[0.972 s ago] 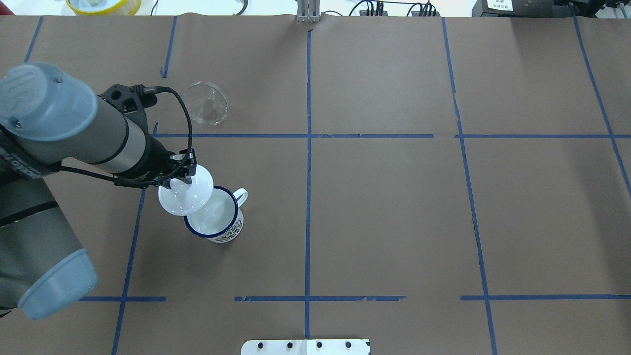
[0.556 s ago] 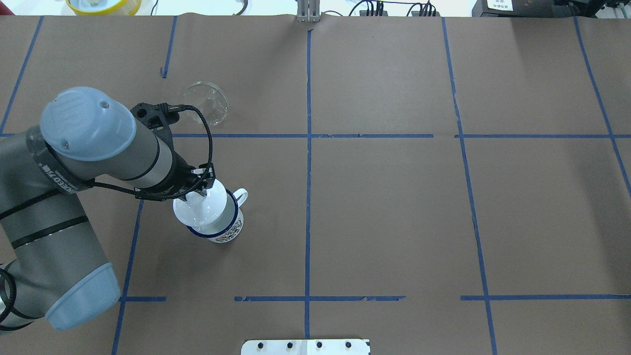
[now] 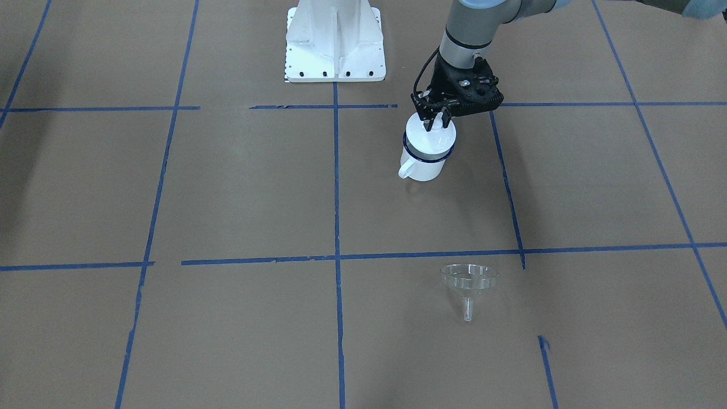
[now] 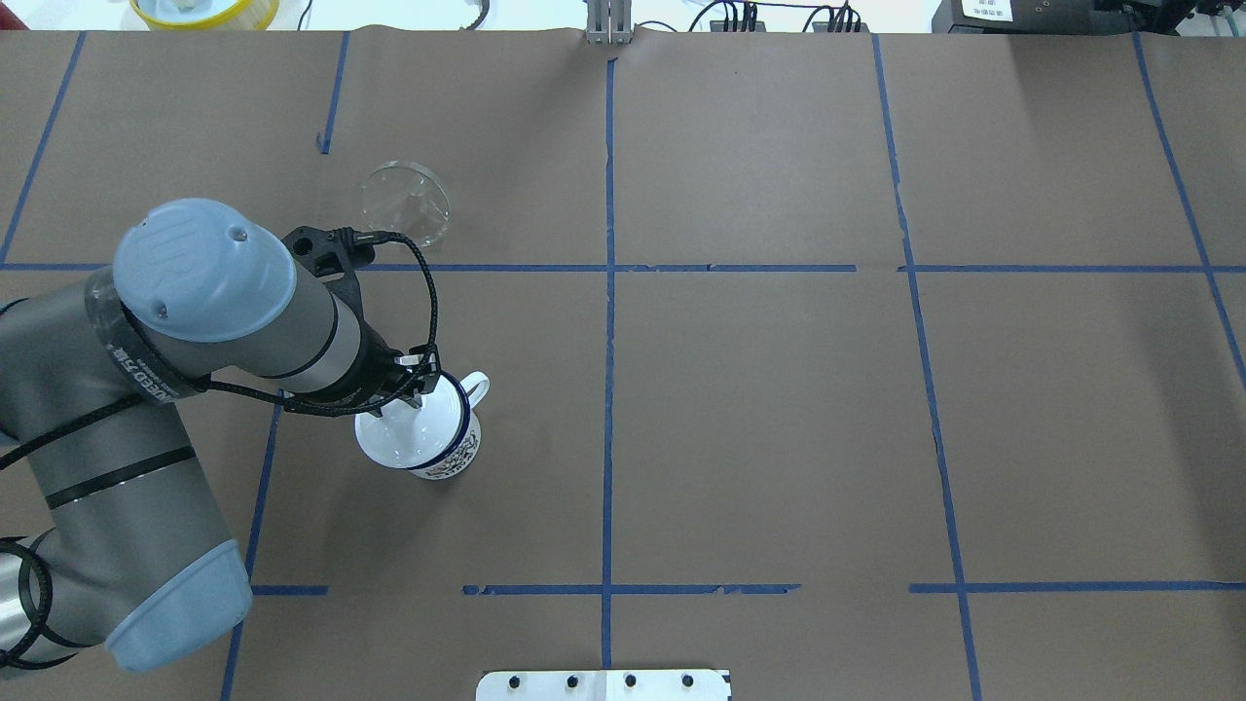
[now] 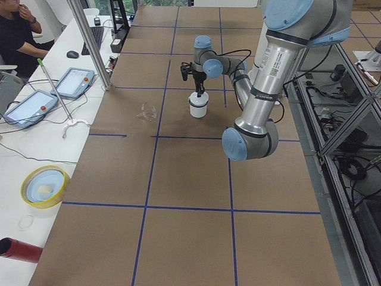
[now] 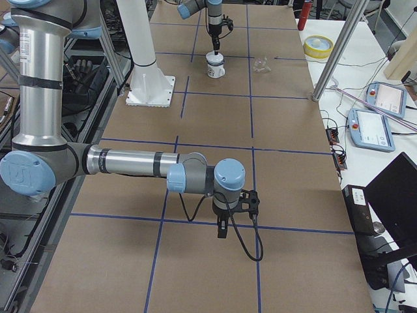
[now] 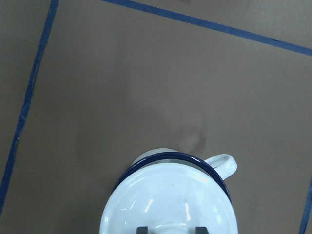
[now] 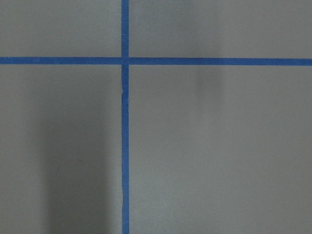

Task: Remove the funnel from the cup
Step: 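Carry the lid over the mug and lower it onto the rim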

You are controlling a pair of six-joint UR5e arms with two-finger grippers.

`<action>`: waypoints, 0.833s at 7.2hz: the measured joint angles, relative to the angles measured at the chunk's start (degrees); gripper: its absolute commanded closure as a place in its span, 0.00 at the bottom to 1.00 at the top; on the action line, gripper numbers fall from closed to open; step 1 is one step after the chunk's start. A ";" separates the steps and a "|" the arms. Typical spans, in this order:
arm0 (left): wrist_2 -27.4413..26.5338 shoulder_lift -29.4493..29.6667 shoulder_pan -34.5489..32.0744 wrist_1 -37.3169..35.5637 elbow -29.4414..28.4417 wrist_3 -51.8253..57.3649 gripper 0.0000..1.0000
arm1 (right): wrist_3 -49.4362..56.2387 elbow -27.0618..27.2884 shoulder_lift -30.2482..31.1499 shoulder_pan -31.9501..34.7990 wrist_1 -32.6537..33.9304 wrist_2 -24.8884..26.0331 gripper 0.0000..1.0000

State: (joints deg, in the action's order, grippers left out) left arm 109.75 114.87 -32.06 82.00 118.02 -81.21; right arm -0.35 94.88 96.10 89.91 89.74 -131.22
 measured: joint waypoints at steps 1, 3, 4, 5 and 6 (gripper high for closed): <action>-0.03 0.46 0.07 0.00 -0.58 0.00 1.00 | 0.00 0.00 0.02 0.00 0.00 0.00 0.00; -0.06 0.60 0.07 0.02 -0.98 0.15 0.00 | 0.00 -0.01 0.04 0.00 0.00 0.00 0.00; -0.06 0.45 0.06 0.06 -0.94 0.47 0.00 | 0.00 0.00 0.02 0.00 0.00 0.00 0.00; -0.06 0.33 0.02 0.06 -0.85 0.62 0.00 | 0.00 0.01 0.02 0.00 0.00 0.00 0.00; -0.06 0.30 0.00 0.05 -0.78 0.67 0.00 | 0.00 0.00 0.01 0.00 0.00 0.00 0.00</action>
State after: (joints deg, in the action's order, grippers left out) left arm 109.69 115.17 -32.06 82.05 117.24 -80.54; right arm -0.35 94.87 96.11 89.91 89.74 -131.22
